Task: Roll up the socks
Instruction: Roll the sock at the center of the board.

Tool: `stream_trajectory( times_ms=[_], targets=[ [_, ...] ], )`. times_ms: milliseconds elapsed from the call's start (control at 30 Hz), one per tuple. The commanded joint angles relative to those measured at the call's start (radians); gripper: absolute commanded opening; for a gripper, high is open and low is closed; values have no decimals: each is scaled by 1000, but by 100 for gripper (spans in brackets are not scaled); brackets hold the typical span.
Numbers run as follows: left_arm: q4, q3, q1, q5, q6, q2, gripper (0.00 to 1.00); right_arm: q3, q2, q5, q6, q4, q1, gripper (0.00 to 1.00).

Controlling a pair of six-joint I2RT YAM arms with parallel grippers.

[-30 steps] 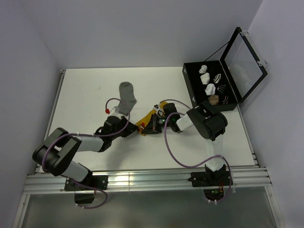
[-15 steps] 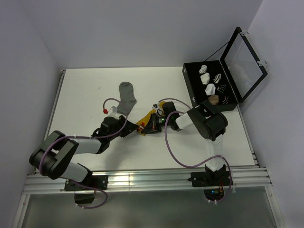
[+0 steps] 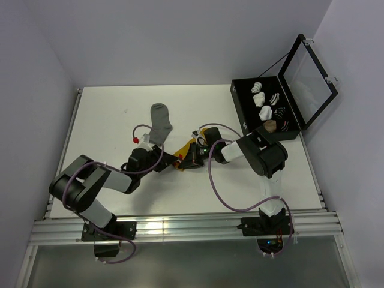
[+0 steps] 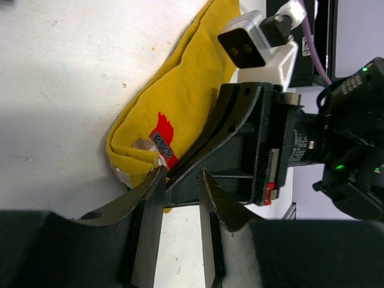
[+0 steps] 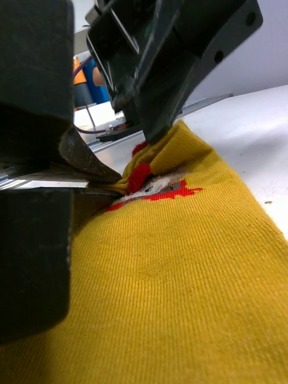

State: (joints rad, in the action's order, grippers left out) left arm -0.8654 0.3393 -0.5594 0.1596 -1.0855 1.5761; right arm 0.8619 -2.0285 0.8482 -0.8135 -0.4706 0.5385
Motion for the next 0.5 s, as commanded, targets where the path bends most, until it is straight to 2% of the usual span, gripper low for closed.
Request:
stream_trajectory(
  times_ms=[0,267,467],
  targets=[
    [-165,-22,4,15,-17,56,34,17,-16,-75,47,76,-8,0],
    [-334,-29,10,8,-50,182,31,32,-16,-75,69,115,-8,0],
    [-298,-11,15,-18,-60,229,26,26,5,-104,111,135,-6,2]
  ],
)
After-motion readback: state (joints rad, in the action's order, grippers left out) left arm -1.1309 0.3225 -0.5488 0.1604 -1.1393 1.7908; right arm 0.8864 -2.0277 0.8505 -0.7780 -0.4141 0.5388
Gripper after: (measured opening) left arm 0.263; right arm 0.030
